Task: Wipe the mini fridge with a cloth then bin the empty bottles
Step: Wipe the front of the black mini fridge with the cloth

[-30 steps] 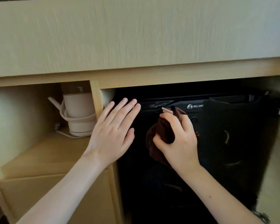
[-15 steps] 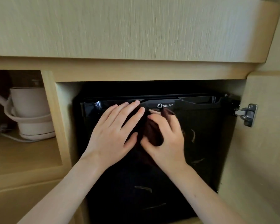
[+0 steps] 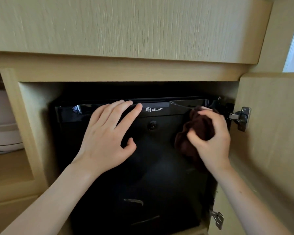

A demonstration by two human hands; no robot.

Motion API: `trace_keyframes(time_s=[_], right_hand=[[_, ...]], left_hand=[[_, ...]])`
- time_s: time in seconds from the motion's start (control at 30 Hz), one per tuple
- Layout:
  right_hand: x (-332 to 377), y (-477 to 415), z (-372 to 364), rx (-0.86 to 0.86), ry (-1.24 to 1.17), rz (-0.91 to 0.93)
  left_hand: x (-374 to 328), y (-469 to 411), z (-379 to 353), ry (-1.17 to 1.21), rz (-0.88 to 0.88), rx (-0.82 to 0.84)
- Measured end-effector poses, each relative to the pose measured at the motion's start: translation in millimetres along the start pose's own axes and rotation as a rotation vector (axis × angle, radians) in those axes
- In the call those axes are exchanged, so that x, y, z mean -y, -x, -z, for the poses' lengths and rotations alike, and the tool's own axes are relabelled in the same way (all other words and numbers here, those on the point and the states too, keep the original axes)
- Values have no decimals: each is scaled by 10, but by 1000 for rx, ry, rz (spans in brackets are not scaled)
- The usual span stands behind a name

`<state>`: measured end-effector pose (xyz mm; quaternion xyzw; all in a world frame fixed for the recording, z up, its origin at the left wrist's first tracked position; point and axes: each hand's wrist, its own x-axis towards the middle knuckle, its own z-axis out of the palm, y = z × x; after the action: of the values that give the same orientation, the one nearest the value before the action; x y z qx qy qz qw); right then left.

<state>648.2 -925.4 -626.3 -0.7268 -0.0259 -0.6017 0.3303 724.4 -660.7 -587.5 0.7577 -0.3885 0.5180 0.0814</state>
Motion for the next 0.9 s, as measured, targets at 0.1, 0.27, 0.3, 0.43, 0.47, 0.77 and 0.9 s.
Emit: trace_keyframes(time_s=[0.1,0.27,0.3,0.43,0.47,0.77,0.9], right_hand=[[-43,17,40,-88,12,-54],[289,167,-341,74,29,95],[315,178,-371,113,28,115],[135,95,-166,123,9,112],[40,69,-75,58,4,73],[25,162,-92,-119,14,-66],[243,347,-336,159,27,131]], left_hand=[[-119,-168,-43,3,-45,36],[-238,-253,-110,35,-26,56],[-233,-243,-112,42,-28,55],[-187,-212,-92,67,-43,51],[-182,-210,-88,74,-44,55],[-230,-228,-101,127,-11,51],[-203,-211,-119,127,-26,56]])
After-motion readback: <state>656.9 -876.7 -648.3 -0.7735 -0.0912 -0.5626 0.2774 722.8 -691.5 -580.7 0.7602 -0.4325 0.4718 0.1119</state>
